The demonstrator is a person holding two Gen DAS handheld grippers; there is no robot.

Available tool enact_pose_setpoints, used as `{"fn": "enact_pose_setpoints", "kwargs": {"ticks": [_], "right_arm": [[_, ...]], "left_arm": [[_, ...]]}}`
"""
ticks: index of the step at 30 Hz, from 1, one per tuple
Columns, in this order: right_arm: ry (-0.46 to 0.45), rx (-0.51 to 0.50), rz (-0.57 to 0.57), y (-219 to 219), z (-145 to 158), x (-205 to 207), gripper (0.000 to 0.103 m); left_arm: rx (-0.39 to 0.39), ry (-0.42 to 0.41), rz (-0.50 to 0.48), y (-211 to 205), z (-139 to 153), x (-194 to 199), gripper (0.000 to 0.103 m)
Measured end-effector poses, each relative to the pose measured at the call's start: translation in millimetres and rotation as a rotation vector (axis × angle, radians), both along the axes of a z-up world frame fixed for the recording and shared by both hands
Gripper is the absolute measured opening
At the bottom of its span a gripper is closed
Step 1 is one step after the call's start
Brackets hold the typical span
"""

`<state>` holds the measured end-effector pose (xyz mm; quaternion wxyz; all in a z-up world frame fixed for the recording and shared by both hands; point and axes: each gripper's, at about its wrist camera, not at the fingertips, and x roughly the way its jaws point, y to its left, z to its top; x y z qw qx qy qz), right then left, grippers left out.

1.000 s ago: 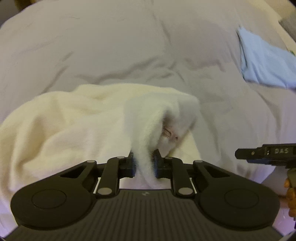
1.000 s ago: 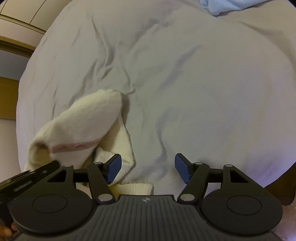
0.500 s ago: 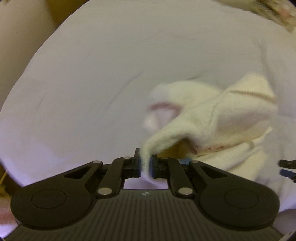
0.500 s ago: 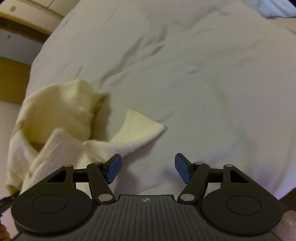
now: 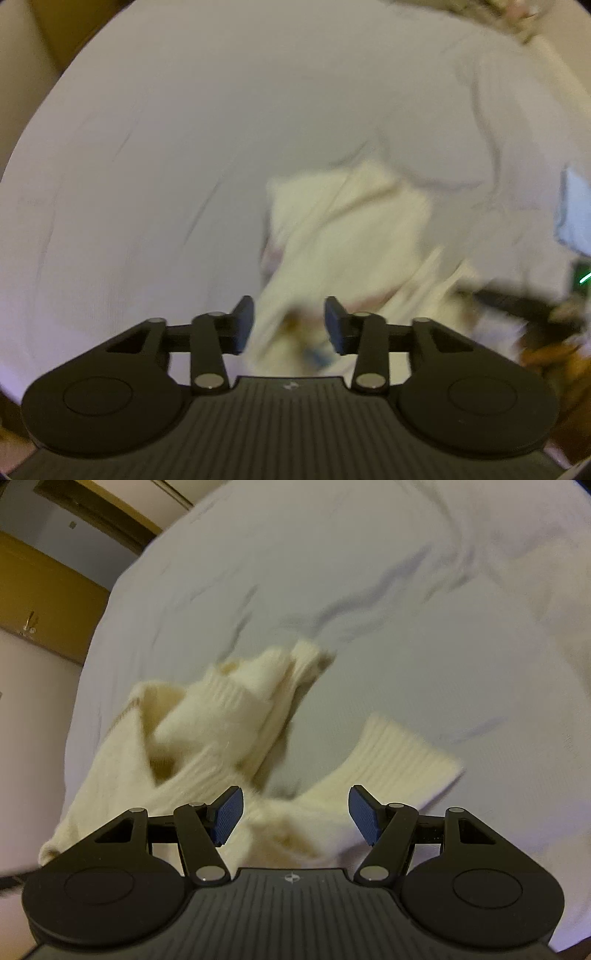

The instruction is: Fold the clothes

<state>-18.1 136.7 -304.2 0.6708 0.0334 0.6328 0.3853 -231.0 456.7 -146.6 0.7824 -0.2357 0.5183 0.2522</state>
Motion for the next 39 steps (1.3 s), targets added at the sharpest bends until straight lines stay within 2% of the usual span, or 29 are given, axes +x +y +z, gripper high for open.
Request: {"fn": "enact_pose_setpoints", "kwargs": {"ticks": [2, 3, 6, 8, 12, 13, 14, 15, 16, 17, 18, 23, 30, 39], "right_arm": [[0.034, -0.016, 0.062, 10.0, -13.3, -14.8, 0.058], [0.038, -0.031, 0.115, 15.9, -18.3, -26.9, 0.058], [0.023, -0.053, 0.257, 26.8, -24.3, -61.9, 0.058], [0.034, -0.046, 0.289, 27.8, -24.6, -72.4, 0.058], [0.069, -0.032, 0.280, 25.3, -26.0, -74.1, 0.058], [0.078, -0.029, 0.274, 24.2, -26.5, -74.2, 0.058], [0.087, -0.028, 0.266, 22.5, -27.4, -75.6, 0.058], [0.095, -0.026, 0.258, 20.7, -28.3, -77.0, 0.058], [0.103, -0.025, 0.251, 19.5, -29.0, -78.3, 0.058], [0.107, -0.026, 0.250, 18.4, -29.0, -78.3, 0.058], [0.113, -0.028, 0.251, 13.2, -27.9, -76.2, 0.058], [0.124, -0.038, 0.256, 4.6, -20.3, -73.6, 0.058], [0.081, -0.065, 0.248, 29.6, -8.7, -65.0, 0.057], [0.054, -0.114, 0.275, 63.1, -29.6, -58.4, 0.058]], "left_arm": [[-0.019, -0.036, -0.026, 5.4, 2.3, 20.0, 0.054], [-0.033, -0.045, -0.039, 7.3, -0.7, 32.3, 0.054], [-0.059, -0.019, -0.087, -1.3, -23.4, 69.9, 0.058], [-0.045, 0.024, -0.134, -11.5, -40.8, 106.2, 0.068], [0.130, 0.199, -0.159, -22.2, -87.3, 149.2, 0.070], [0.151, 0.227, -0.149, -18.0, -94.4, 150.8, 0.070], [0.129, 0.224, -0.134, -12.8, -99.1, 149.4, 0.065], [0.107, 0.221, -0.118, -7.3, -103.4, 147.4, 0.057], [0.076, 0.211, -0.094, 0.4, -104.1, 141.1, 0.036], [0.049, 0.205, -0.070, 8.0, -104.3, 134.1, 0.020], [0.025, 0.200, -0.047, 15.5, -104.4, 127.0, 0.016], [0.066, 0.215, 0.010, 34.3, -101.6, 89.2, 0.015], [0.061, 0.216, 0.099, 55.0, -100.0, 52.1, 0.015], [0.084, 0.244, 0.160, 53.6, -95.5, 18.3, 0.014]]}}
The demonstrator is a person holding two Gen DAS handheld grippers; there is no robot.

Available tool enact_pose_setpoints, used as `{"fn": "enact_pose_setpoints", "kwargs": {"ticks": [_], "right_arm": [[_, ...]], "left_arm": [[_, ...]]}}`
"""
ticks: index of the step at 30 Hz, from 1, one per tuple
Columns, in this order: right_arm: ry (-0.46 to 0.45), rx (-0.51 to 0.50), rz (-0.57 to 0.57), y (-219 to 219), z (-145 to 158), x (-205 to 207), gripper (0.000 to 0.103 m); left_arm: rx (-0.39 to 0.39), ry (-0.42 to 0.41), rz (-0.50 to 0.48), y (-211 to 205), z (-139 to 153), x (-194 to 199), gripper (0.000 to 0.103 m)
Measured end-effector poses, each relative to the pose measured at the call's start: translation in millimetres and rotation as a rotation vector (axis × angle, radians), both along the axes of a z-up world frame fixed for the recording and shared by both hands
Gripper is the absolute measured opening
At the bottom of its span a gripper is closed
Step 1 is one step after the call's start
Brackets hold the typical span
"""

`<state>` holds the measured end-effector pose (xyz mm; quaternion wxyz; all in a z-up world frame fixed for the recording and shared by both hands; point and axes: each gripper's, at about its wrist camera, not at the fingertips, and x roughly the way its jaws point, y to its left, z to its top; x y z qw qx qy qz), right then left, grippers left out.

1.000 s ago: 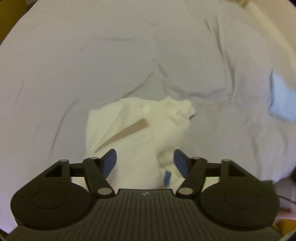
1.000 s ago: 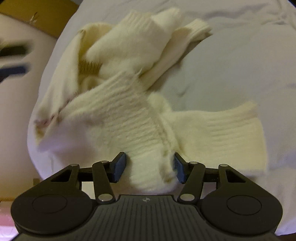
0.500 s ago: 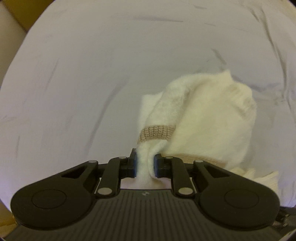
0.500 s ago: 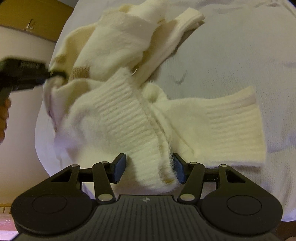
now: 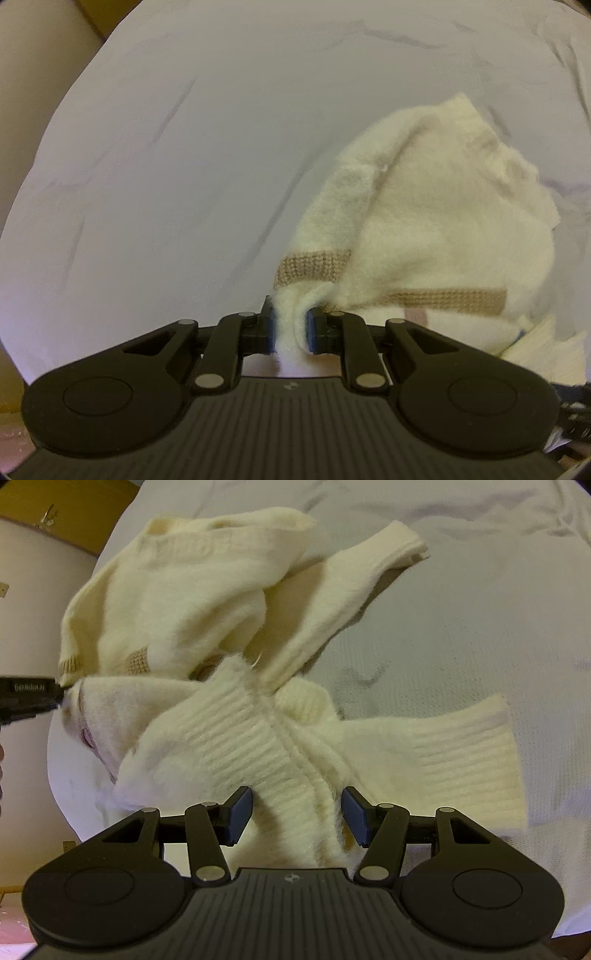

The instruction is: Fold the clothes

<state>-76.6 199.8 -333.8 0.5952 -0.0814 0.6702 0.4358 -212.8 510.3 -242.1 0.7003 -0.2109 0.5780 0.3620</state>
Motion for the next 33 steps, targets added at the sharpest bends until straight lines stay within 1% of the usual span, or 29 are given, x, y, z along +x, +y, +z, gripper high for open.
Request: {"fn": "enact_pose_setpoints", "kwargs": {"ticks": [4, 6, 12, 14, 17, 19, 21, 22, 23, 26, 28, 29, 30, 32, 33], "right_arm": [[-0.007, 0.013, -0.005, 2.9, 3.3, 5.3, 0.058], [-0.020, 0.034, -0.012, 7.0, 7.5, 10.9, 0.058], [-0.078, 0.117, -0.015, 2.3, 32.3, 45.7, 0.058], [-0.104, 0.131, -0.003, 12.0, 33.8, 57.2, 0.058], [-0.154, 0.121, 0.050, 29.5, 28.4, 70.7, 0.058], [-0.181, 0.122, 0.110, 49.0, 22.0, 75.1, 0.058], [-0.228, 0.128, 0.200, 72.0, 14.2, 77.3, 0.058], [-0.247, 0.134, 0.240, 83.8, 9.6, 77.9, 0.058], [-0.267, 0.141, 0.281, 95.6, 5.0, 78.5, 0.058], [-0.324, 0.163, 0.401, 131.1, -8.9, 80.7, 0.058], [-0.350, 0.190, 0.471, 150.8, -17.8, 82.6, 0.058], [-0.359, 0.198, 0.506, 160.5, -23.7, 84.0, 0.059], [-0.372, 0.209, 0.542, 169.6, -29.1, 85.1, 0.060], [-0.421, 0.245, 0.615, 182.9, -36.7, 85.2, 0.065], [-0.445, 0.264, 0.651, 189.6, -40.5, 85.2, 0.068]], "left_arm": [[-0.030, 0.015, 0.034, -4.8, 1.3, -24.1, 0.014], [-0.044, 0.021, 0.059, -7.9, 2.1, -38.7, 0.014], [-0.085, 0.055, 0.185, -11.6, 1.6, -84.3, 0.014], [-0.109, 0.068, 0.235, -13.4, -5.2, -98.0, 0.014], [-0.149, 0.084, 0.309, -15.4, -19.9, -114.2, 0.015], [-0.166, 0.097, 0.348, -15.1, -31.2, -118.8, 0.015], [-0.173, 0.094, 0.364, -15.3, -39.2, -117.9, 0.016], [-0.169, 0.087, 0.373, -15.3, -40.9, -116.8, 0.019], [-0.166, 0.080, 0.379, -15.2, -42.4, -115.6, 0.023], [-0.162, 0.047, 0.411, -14.4, -49.9, -114.7, 0.031], [-0.185, 0.009, 0.449, -13.2, -57.8, -117.2, 0.031], [-0.208, -0.017, 0.473, -12.2, -60.7, -119.5, 0.031], [-0.234, -0.049, 0.498, -11.1, -62.7, -122.6, 0.031], [-0.258, -0.118, 0.550, -9.9, -61.2, -130.7, 0.031], [-0.272, -0.168, 0.576, -9.4, -58.7, -136.2, 0.032]]}}
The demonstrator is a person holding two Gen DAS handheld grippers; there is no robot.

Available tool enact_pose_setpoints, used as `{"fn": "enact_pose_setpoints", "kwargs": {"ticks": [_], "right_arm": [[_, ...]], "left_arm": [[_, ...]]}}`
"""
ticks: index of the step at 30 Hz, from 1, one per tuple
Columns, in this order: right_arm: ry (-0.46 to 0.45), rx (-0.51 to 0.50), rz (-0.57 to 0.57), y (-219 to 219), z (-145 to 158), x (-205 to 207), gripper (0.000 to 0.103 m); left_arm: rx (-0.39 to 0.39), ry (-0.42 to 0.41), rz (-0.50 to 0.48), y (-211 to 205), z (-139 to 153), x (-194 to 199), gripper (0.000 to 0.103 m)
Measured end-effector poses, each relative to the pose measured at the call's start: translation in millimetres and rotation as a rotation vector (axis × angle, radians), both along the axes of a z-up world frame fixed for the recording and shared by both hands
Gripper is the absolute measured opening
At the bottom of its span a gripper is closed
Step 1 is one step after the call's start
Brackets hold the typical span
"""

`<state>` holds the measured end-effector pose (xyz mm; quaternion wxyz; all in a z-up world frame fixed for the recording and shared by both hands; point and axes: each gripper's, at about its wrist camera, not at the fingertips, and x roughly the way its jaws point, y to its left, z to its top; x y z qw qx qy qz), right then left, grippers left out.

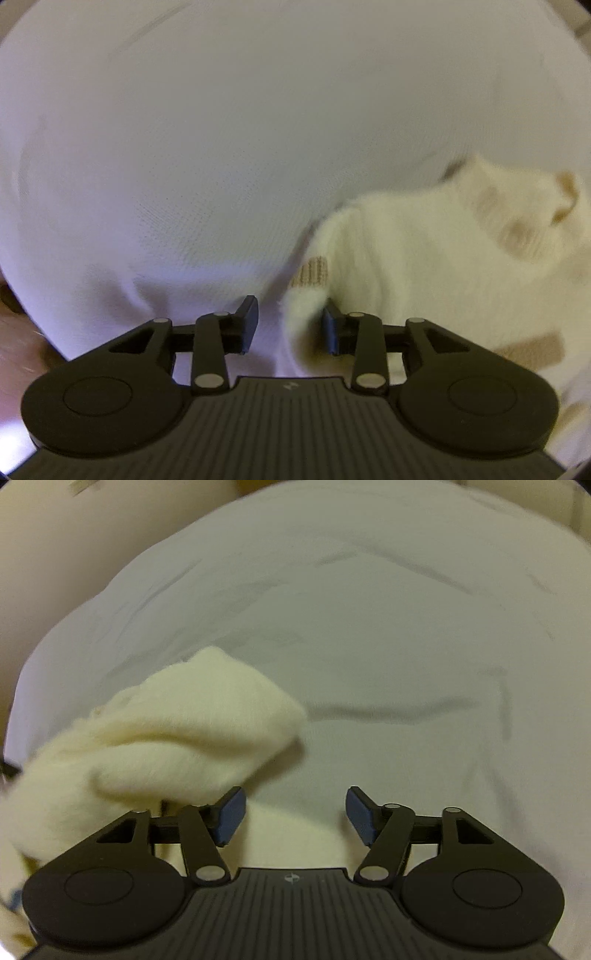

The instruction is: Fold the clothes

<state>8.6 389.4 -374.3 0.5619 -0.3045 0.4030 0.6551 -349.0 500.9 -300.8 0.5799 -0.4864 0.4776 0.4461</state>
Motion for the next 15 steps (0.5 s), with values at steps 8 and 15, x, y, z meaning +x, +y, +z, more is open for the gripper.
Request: {"fn": "enact_pose_setpoints", "kwargs": {"ticks": [8, 15], "right_arm": [[-0.137, 0.162, 0.326, 35.6, -16.8, -9.8, 0.062], [-0.055, 0.219, 0.187, 15.8, 25.3, -1.4, 0.004]], "left_arm": [[0.012, 0.024, -0.067, -4.6, 2.1, 34.9, 0.007], [0.280, 0.096, -0.183, -36.9, 83.8, 82.2, 0.006]]}}
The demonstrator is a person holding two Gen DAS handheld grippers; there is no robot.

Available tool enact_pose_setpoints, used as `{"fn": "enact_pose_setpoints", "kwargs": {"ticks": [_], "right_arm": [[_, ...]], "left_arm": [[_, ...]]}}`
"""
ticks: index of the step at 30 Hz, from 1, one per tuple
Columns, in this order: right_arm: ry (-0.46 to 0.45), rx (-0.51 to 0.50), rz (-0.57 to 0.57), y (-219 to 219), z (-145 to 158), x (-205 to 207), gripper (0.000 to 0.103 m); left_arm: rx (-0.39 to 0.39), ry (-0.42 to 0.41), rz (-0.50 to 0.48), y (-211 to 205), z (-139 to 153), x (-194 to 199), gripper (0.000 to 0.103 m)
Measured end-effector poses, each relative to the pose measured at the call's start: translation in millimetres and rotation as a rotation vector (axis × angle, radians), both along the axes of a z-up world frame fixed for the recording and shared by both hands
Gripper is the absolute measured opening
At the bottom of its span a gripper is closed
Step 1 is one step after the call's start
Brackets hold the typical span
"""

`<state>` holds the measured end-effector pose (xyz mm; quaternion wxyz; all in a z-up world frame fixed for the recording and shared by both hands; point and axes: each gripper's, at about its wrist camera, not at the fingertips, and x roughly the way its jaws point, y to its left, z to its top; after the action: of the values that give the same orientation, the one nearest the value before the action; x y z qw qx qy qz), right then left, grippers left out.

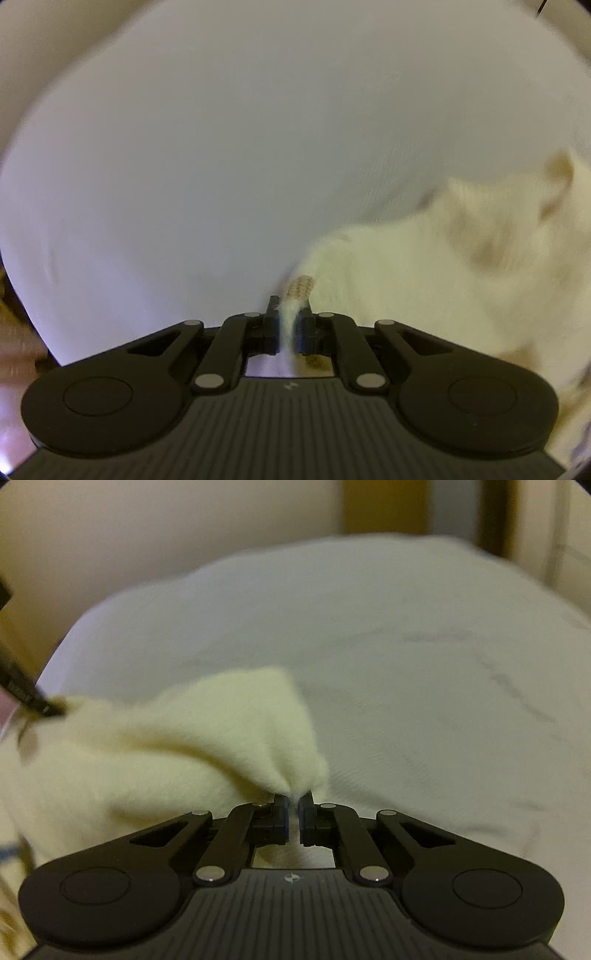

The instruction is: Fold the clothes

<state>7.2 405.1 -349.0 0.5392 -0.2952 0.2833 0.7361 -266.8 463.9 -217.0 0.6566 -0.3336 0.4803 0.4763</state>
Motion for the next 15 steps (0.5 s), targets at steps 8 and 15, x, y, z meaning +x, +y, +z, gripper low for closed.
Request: {"fn": "enact_pose_setpoints", "kwargs": {"ticks": [8, 15], "right_arm": [[-0.100, 0.321, -0.445, -80.9, 140.2, 27.3, 0.001], [-0.320, 0.632, -0.690, -149.2, 305.5, 43.1, 0.001]], "left_arm": [[0.391, -0.172, -0.266, -35.9, 165.0, 80.6, 0.006], [0.703, -0.403, -0.416, -47.3, 337.8, 115.2, 0.006]]}}
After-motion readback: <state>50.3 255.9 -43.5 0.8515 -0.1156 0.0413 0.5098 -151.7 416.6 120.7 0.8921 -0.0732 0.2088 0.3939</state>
